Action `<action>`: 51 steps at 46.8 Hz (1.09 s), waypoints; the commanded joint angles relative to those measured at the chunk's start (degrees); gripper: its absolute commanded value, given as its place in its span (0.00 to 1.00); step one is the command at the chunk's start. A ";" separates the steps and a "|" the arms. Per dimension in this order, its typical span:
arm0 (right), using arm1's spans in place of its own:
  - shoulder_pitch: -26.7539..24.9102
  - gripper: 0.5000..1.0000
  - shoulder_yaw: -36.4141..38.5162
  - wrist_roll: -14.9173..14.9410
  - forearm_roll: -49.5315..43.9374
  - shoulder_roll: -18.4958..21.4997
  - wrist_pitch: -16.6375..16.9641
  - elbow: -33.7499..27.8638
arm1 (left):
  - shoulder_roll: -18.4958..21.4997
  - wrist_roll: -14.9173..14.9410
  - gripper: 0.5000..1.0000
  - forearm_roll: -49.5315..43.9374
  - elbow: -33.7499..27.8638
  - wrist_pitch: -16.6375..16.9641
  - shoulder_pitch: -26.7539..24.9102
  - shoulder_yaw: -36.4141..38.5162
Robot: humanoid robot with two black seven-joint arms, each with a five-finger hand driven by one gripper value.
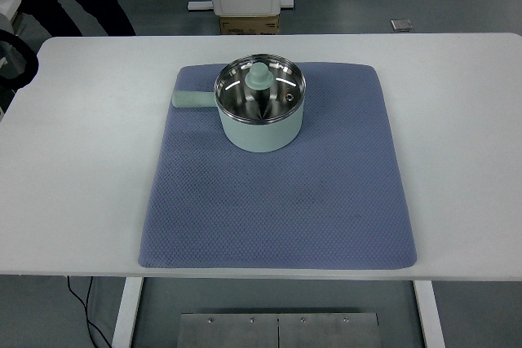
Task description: Rotate green pot handle
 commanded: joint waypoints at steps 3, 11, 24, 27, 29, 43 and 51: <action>-0.08 1.00 0.00 -0.01 0.00 0.00 0.00 0.07 | -2.49 0.00 1.00 -4.80 -0.02 2.07 2.03 -0.04; 0.01 1.00 0.00 -0.01 0.00 0.00 0.00 0.07 | -5.83 0.00 1.00 -9.99 1.20 2.34 6.25 -2.50; 0.01 1.00 0.00 -0.01 0.00 0.00 0.00 0.07 | -14.09 0.00 1.00 -11.40 7.62 2.42 14.08 -10.68; 0.01 1.00 0.00 -0.01 0.00 0.00 0.00 0.07 | -15.85 0.00 1.00 -11.49 9.55 2.42 14.96 -10.85; 0.01 1.00 0.00 -0.01 0.00 0.00 0.00 0.07 | -16.73 0.00 1.00 -11.66 10.78 2.42 15.48 -11.20; 0.01 1.00 0.00 -0.01 -0.09 0.00 0.00 0.07 | -19.63 0.00 1.00 -11.66 12.98 2.25 20.67 -18.68; 0.01 1.00 0.00 -0.01 -0.09 0.00 0.00 0.07 | -20.78 0.00 1.00 -11.75 13.07 2.25 22.43 -20.08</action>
